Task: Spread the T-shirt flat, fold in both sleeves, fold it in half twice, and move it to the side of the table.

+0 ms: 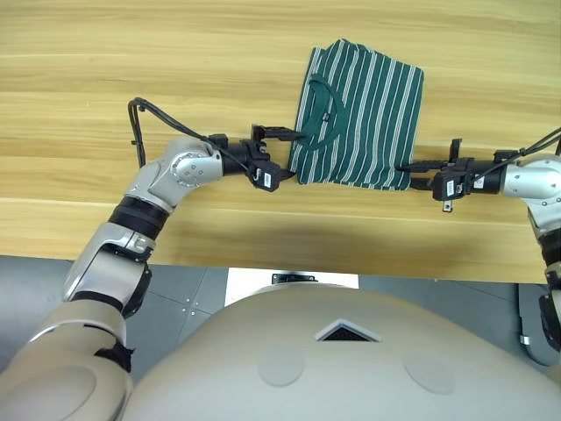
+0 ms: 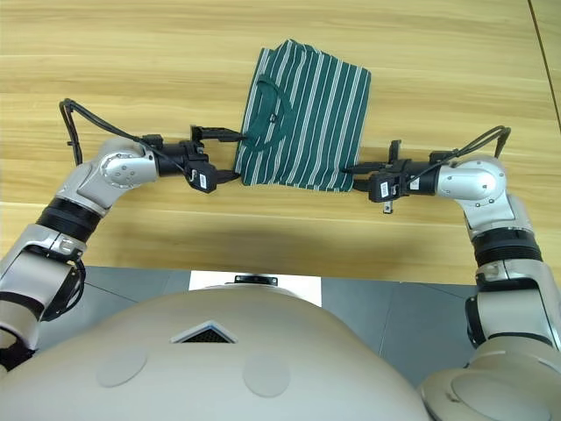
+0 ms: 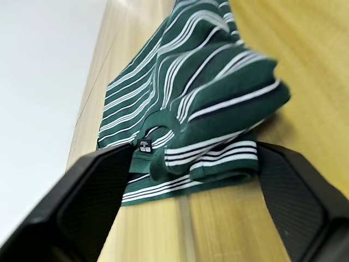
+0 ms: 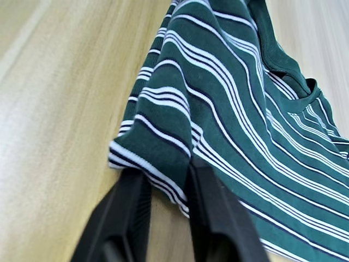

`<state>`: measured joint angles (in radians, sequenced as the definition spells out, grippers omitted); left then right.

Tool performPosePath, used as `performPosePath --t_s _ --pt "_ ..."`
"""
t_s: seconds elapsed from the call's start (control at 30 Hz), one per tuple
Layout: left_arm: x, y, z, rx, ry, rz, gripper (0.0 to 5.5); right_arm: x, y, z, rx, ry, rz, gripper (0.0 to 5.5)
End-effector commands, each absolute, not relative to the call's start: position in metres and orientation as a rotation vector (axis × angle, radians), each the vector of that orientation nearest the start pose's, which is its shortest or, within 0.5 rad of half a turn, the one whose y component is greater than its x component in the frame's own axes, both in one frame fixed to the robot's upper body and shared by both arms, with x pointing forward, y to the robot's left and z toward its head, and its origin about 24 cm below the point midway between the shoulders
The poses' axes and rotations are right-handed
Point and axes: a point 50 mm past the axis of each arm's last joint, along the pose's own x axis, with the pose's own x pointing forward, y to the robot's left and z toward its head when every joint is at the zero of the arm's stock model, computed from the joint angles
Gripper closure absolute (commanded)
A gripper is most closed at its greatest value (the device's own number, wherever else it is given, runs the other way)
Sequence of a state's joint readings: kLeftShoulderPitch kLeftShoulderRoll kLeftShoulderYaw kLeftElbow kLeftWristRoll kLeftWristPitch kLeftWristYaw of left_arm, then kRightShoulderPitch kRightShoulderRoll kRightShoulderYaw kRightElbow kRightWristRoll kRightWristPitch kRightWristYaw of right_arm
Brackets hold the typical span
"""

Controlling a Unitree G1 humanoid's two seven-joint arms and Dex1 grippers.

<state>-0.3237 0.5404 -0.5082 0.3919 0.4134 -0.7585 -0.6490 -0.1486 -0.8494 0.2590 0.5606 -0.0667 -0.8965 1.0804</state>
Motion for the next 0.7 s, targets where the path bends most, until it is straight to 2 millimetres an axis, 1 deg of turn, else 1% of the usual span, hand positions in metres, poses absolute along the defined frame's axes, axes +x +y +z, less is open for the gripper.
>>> performPosePath --t_s 0.03,0.1,0.17,0.2,0.3,0.33,0.5,0.67,0.7 --pt "0.237 0.130 0.006 1.145 -0.141 -1.477 2.36 0.209 -0.258 0.028 -1.005 0.221 1.437 5.19" --pt "0.232 0.129 0.002 1.135 -0.140 -1.503 2.59 0.210 -0.257 0.029 -1.002 0.215 1.434 5.35" --pt "0.228 0.128 0.000 1.123 -0.150 -1.521 2.89 0.211 -0.256 0.028 -0.998 0.213 1.432 5.37" --pt "0.227 0.127 0.000 1.119 -0.158 -1.527 3.12 0.211 -0.255 0.027 -0.995 0.213 1.432 5.37" --pt "0.226 0.125 -0.001 1.113 -0.172 -1.543 3.55 0.210 -0.254 0.027 -0.983 0.212 1.430 5.37" --pt "0.227 0.124 -0.001 1.112 -0.175 -1.546 3.66 0.210 -0.254 0.027 -0.979 0.212 1.430 5.37" --pt "0.233 0.123 -0.005 1.114 -0.132 -1.540 4.54 0.210 -0.254 0.028 -0.973 0.218 1.432 5.37" --pt "0.241 0.125 -0.005 1.099 -0.080 -1.533 5.22 0.212 -0.255 0.030 -0.963 0.214 1.426 5.37" --pt "0.242 0.126 -0.005 1.096 -0.077 -1.533 5.28 0.212 -0.254 0.031 -0.959 0.211 1.428 5.37"
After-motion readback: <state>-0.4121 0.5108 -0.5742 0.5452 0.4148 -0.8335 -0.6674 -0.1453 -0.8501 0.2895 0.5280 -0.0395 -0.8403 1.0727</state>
